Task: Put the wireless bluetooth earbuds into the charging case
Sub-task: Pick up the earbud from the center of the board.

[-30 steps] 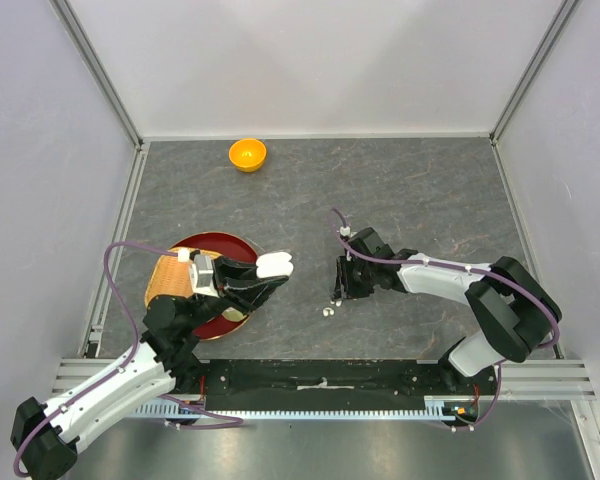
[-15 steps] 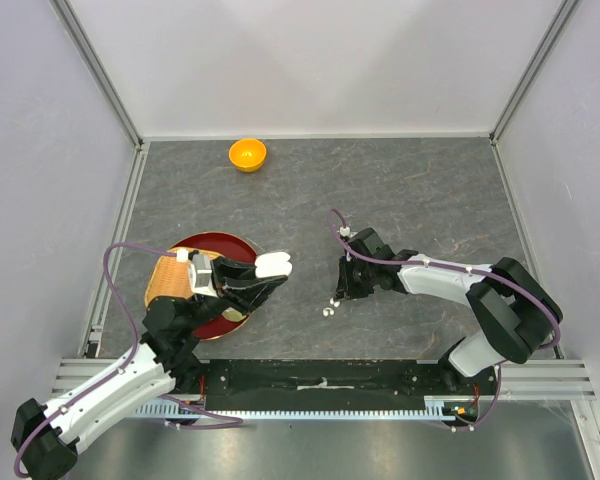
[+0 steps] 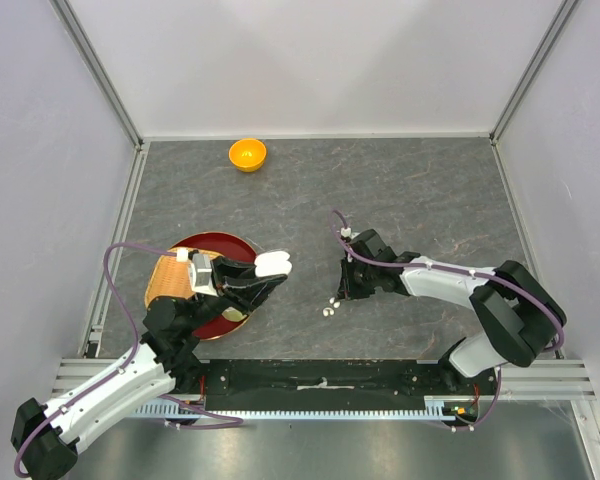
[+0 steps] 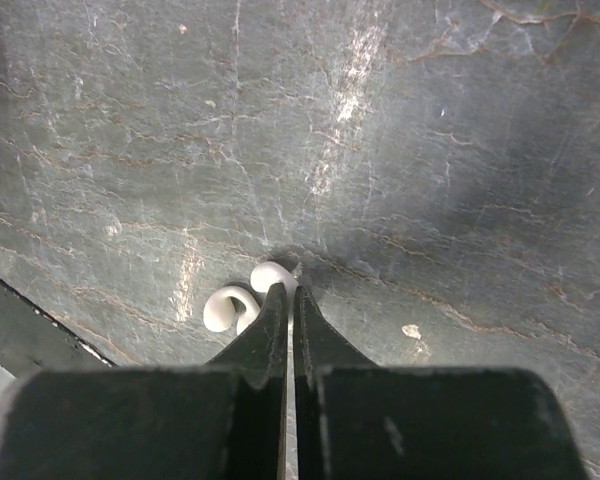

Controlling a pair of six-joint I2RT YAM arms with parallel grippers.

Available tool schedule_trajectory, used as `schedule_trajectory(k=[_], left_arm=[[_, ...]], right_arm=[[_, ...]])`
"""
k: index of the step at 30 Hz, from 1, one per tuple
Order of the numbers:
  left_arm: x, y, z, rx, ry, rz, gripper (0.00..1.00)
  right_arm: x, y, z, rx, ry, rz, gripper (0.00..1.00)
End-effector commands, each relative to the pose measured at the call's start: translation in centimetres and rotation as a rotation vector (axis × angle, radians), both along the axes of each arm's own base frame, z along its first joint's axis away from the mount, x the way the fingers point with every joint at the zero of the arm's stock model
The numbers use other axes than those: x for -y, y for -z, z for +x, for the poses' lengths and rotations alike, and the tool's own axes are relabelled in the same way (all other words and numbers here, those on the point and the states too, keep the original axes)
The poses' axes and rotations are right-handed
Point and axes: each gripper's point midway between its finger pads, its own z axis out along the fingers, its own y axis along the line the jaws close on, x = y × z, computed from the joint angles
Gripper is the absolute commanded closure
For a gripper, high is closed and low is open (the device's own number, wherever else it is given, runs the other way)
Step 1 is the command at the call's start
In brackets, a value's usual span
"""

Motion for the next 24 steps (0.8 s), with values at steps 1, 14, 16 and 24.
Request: schedule_trajectory(k=[1,14,16,24], left_arm=[[-0.2,-0.3,0.3,-0.024,-0.011,-0.029,0.98],[-0.1,-0.1,0.4,-0.031,-0.016,-0.028,0.98],[-0.2,-0.1,0.4,-0.031,-0.016,-0.031,0.98],[-0.3,-0.1,0.4,-0.033,-0.022,-0.033,0.98]], right_arm=[[0.4,-0.6,-0.1,0.040,-0.015,-0.006,1.00],[3.6,-3.6,3.0,0.262,0.148,-0.138,1.00],[4.8,-3.5,3.4,0.282,0.198,-0.193,1.00],[7.4,-1.9,3.5,0.313,0.263,-0.378,1.00]])
